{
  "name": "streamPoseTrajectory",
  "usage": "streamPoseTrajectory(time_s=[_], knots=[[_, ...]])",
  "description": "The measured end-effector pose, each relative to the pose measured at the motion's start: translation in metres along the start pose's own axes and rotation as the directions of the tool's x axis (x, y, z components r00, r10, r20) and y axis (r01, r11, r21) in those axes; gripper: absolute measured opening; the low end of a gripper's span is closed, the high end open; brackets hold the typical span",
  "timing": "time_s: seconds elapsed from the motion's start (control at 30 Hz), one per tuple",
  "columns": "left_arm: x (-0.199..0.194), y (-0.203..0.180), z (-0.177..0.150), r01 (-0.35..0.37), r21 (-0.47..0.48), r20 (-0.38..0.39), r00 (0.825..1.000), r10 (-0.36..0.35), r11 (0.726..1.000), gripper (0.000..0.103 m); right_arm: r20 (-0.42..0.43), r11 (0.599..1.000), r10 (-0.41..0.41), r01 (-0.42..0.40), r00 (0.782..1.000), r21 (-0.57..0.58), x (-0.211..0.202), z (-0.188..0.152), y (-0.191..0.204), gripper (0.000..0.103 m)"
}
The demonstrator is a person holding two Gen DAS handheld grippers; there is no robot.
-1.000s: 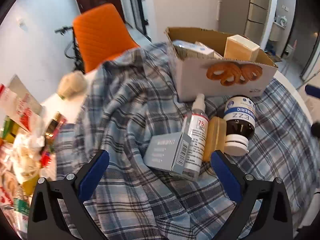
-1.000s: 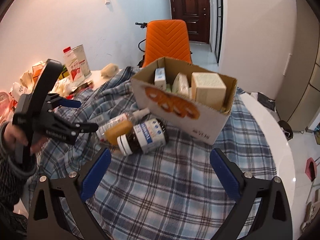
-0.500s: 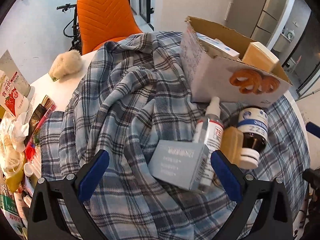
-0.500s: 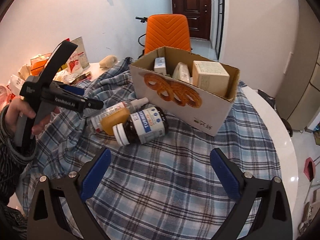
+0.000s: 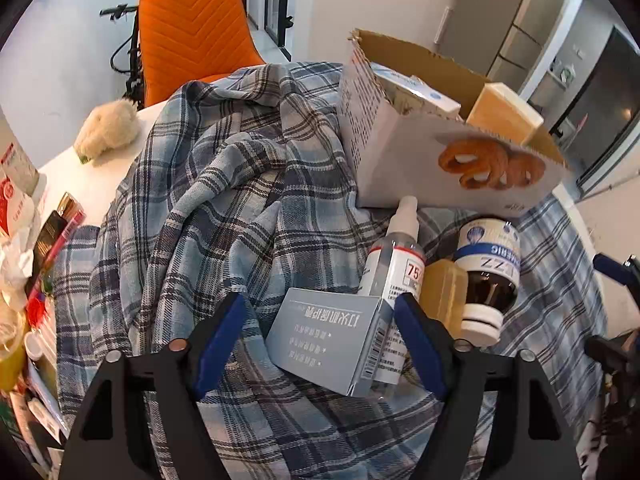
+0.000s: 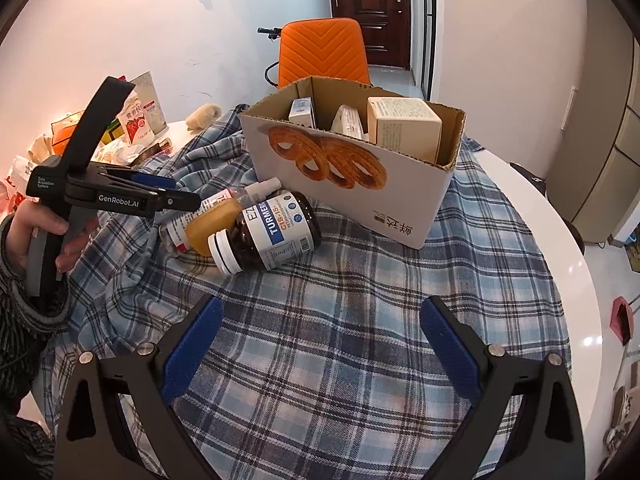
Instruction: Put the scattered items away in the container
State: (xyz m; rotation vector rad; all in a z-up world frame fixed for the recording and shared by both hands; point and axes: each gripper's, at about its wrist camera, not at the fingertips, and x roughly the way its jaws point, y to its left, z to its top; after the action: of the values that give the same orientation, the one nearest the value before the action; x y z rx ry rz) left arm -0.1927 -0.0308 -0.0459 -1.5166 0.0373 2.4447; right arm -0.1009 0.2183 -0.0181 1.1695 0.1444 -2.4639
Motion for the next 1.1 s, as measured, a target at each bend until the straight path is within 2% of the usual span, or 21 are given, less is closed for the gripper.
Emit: streamPoseTrajectory(time_s=[0.07,0.13,0.3,0.4,0.47,0.67,0.87,1.1], knots=[[-0.002,-0.002,-0.001,0.018,0.009,0.006,1.000,-0.018,1.000,0.062,0.000,1.000,-0.003,0.003,1.000,-0.005,0.000,-0.001,0.002,0.099],[-0.006,-0.005,-0.002,0.027,0.020,0.014,1.000,-0.027,0.999,0.041,-0.001,1.000,-0.004,0.004,1.000,-0.011,0.001,-0.003,0.004,0.099],[-0.015,-0.022,-0.009,-0.048,0.120,0.051,0.998,0.042,0.992,0.035,-0.005,1.000,0.003,-0.003,1.000,-0.015,0.002,-0.006,0.007,0.099],[-0.025,-0.024,-0.012,-0.094,0.118,0.092,0.992,0.083,0.989,0.029,-0.008,1.000,0.006,-0.006,1.000,-0.015,0.003,-0.008,0.008,0.099],[-0.034,-0.024,-0.015,-0.100,0.117,0.108,0.990,0.088,0.988,0.027,-0.011,1.000,0.007,-0.007,1.000,-0.012,0.004,-0.009,0.008,0.099],[-0.053,-0.020,-0.025,-0.049,0.118,0.115,0.993,0.036,0.992,0.023,-0.018,1.000,0.018,-0.018,1.000,0.006,0.007,-0.011,0.009,0.099],[-0.056,-0.023,-0.038,-0.103,0.154,0.115,0.990,0.085,0.983,0.022,-0.023,1.000,0.025,-0.025,0.999,-0.002,0.006,-0.014,0.014,0.099],[-0.049,-0.024,-0.055,-0.118,0.169,0.092,0.990,0.104,0.979,0.023,-0.035,0.999,0.036,-0.035,0.999,0.018,0.006,-0.020,0.013,0.099]])
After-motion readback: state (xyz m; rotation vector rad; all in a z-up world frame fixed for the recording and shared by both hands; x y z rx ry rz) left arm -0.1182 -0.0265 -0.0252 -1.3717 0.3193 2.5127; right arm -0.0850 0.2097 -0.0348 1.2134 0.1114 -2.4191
